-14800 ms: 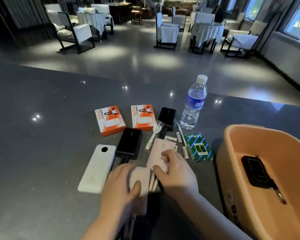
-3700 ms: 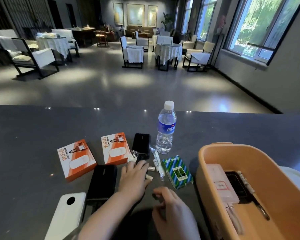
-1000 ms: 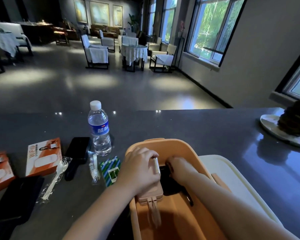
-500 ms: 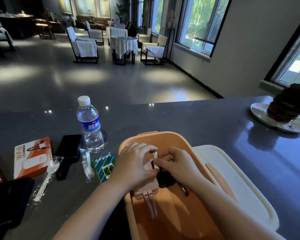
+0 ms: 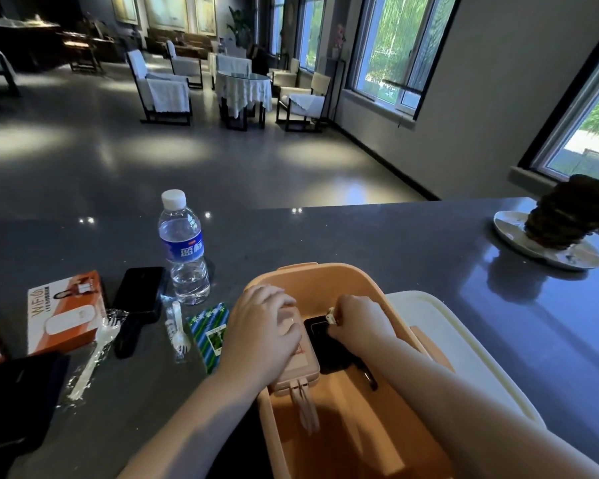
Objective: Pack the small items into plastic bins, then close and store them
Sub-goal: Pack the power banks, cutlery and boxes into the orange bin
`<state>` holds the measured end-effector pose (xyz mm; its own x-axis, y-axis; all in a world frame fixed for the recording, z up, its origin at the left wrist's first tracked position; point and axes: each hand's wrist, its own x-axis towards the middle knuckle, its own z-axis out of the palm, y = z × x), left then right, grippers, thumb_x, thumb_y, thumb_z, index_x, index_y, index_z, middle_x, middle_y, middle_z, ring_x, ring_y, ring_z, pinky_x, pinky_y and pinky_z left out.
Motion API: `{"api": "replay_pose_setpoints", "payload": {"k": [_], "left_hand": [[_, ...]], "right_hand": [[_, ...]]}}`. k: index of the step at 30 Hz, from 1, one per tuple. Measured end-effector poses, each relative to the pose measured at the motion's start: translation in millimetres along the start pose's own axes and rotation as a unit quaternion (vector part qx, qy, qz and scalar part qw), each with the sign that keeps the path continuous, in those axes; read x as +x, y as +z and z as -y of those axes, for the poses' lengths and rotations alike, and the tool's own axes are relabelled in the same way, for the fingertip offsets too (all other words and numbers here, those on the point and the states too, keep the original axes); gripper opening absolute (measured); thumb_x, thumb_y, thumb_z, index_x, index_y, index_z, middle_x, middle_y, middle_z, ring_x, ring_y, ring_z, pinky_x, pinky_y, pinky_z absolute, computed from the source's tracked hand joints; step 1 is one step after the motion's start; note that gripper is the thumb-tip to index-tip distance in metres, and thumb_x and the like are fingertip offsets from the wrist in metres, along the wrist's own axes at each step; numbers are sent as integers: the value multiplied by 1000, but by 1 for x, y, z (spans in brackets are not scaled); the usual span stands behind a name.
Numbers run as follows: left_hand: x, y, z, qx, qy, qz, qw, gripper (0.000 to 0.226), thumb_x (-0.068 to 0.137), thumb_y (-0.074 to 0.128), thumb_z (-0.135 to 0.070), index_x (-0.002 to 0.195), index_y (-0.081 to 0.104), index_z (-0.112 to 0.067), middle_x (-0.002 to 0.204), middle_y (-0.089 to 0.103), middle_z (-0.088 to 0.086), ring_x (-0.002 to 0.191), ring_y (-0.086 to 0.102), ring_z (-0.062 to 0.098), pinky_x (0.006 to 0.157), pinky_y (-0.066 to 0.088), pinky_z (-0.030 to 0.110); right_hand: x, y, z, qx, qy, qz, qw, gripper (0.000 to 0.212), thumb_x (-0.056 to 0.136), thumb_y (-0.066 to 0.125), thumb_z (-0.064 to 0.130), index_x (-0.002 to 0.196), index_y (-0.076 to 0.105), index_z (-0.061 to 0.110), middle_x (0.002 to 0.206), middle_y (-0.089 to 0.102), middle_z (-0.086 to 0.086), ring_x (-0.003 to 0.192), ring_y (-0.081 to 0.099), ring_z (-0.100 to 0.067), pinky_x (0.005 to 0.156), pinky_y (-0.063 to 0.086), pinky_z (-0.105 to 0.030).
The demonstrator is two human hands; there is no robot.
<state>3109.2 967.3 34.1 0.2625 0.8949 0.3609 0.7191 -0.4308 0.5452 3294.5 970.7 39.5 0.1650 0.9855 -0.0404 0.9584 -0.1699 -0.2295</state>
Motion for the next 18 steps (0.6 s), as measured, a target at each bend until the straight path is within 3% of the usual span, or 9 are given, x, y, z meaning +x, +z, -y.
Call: {"api": "replay_pose_setpoints", "payload": {"k": [3, 6, 12, 16, 18], "left_hand": [[-6, -1, 3, -23, -20, -8, 999, 22, 81, 61, -32, 103, 63, -32, 123, 53, -17, 125, 34, 5, 106, 16, 23], [-9, -3, 2, -36, -44, -5, 998, 23, 77, 63, -29, 99, 63, -32, 125, 52, -18, 126, 33, 3, 104, 11, 21], [-10, -6, -3, -85, -59, -28, 994, 19, 82, 57, -23, 100, 66, -26, 122, 56, -14, 123, 38, 4, 109, 23, 26], [-39, -21, 14, -135, -52, -52, 988, 37, 86, 54, -38, 121, 59, -27, 132, 52, -16, 127, 37, -2, 109, 28, 23], [-63, -35, 41, -124, -92, -80, 985, 47, 86, 57, -46, 129, 53, -29, 135, 49, -18, 126, 39, -3, 107, 29, 21]], "right_hand": [[8, 10, 2, -24, 4, 20, 1000, 11, 85, 66, 21, 94, 64, 16, 79, 66, 0, 67, 63, -14, 58, 54, -24], [10, 19, 1, -38, -2, 8, 999, 8, 90, 61, 18, 97, 62, 16, 78, 64, 1, 67, 63, -14, 61, 55, -26], [1, 12, 7, -30, -10, -6, 999, 14, 91, 63, 32, 97, 59, 20, 75, 61, 7, 62, 59, -6, 52, 48, -19], [-16, -12, 27, 45, -40, -59, 996, 20, 88, 64, 37, 105, 61, 26, 87, 64, 11, 69, 59, -3, 55, 43, -15], [-35, -26, 44, 115, -69, -89, 987, 22, 86, 67, 34, 106, 61, 30, 86, 62, 16, 72, 56, 3, 57, 36, -11]]}}
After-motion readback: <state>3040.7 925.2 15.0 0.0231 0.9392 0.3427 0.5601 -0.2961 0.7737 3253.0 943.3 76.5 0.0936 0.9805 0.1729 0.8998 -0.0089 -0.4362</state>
